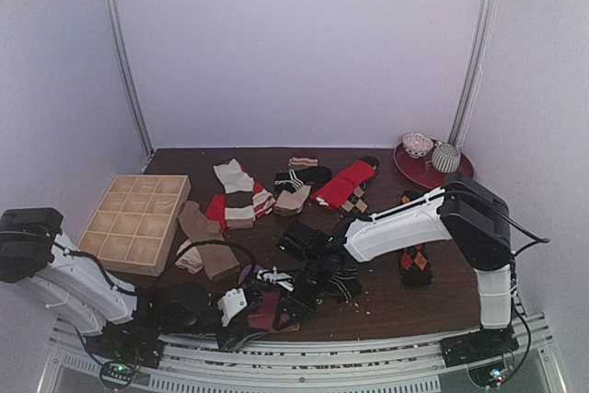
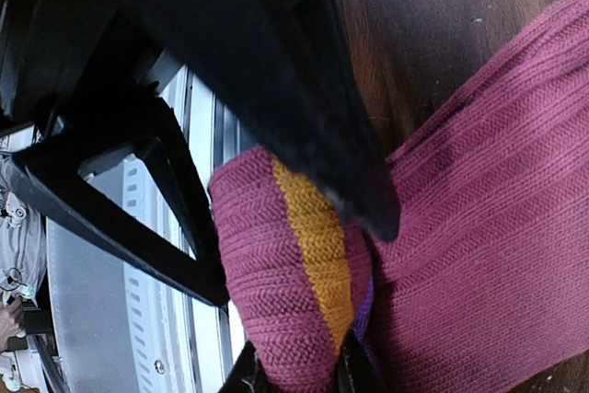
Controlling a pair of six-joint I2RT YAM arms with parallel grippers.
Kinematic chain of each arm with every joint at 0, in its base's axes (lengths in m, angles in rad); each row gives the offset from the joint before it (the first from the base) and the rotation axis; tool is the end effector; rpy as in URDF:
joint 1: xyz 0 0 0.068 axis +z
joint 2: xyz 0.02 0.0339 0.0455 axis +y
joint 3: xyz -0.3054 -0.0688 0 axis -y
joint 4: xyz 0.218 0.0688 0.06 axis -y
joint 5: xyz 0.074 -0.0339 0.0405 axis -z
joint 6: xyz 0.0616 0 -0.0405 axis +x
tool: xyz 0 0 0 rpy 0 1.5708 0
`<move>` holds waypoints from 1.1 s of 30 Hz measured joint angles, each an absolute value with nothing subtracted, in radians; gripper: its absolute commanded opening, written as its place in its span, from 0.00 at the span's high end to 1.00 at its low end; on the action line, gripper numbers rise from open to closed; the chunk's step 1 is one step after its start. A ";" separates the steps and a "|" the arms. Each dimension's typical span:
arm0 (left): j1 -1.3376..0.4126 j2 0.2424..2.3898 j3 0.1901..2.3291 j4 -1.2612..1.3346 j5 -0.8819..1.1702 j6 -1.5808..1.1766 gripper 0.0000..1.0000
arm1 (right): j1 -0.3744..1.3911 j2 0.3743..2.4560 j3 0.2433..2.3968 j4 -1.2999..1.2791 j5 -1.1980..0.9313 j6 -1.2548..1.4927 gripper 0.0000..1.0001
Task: Roll the socks
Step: Roll a pair of socks at the center of the board.
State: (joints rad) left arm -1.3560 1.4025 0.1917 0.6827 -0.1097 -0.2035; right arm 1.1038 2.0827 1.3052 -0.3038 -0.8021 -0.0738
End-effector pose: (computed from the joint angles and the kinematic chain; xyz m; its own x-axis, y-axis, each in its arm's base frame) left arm 0.0532 -0.2121 0.1636 -0.2974 0.4207 -0.8571 0.9097 0.3975 -0.1205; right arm 0.1504 0.3967 0.1665 -0.3393 -0.7868 -0.5157 -0.8001 -0.0469 0.5980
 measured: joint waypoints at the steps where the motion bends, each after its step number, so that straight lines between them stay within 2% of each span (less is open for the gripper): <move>1: -1.356 1.416 0.200 0.688 -0.103 -0.204 0.45 | 1.103 2.083 1.305 -0.304 -0.805 -0.073 0.87; 6: -1.356 1.453 0.210 0.710 -0.078 -0.218 0.68 | 1.099 2.086 1.305 -0.303 -0.815 -0.073 0.87; 10: -1.356 1.462 0.210 0.714 -0.066 -0.231 0.69 | 1.097 2.087 1.304 -0.302 -0.819 -0.071 0.87; 12: -1.356 1.468 0.210 0.720 -0.064 -0.237 0.72 | 1.095 2.087 1.303 -0.300 -0.821 -0.070 0.87; 13: -1.356 1.470 0.210 0.723 -0.063 -0.239 0.76 | 1.094 2.087 1.303 -0.299 -0.822 -0.070 0.87; 16: -1.356 1.481 0.210 0.736 -0.057 -0.252 0.98 | 1.093 2.087 1.299 -0.296 -0.828 -0.064 0.85; 19: -1.356 1.496 0.211 0.751 -0.051 -0.264 1.00 | 1.087 2.087 1.290 -0.289 -0.841 -0.048 0.83; 25: -1.356 1.537 0.245 0.752 -0.045 -0.322 1.00 | 1.075 2.073 1.258 -0.264 -0.865 -0.017 0.73; 27: -1.356 1.540 0.257 0.736 -0.043 -0.362 1.00 | 1.075 2.058 1.235 -0.236 -0.861 -0.006 0.65; 29: -1.356 1.541 0.267 0.721 -0.039 -0.415 1.00 | 1.076 2.031 1.194 -0.183 -0.844 0.006 0.52; 33: -1.353 1.542 0.272 0.713 -0.017 -0.538 1.00 | 1.093 1.896 1.008 0.026 -0.696 -0.002 0.43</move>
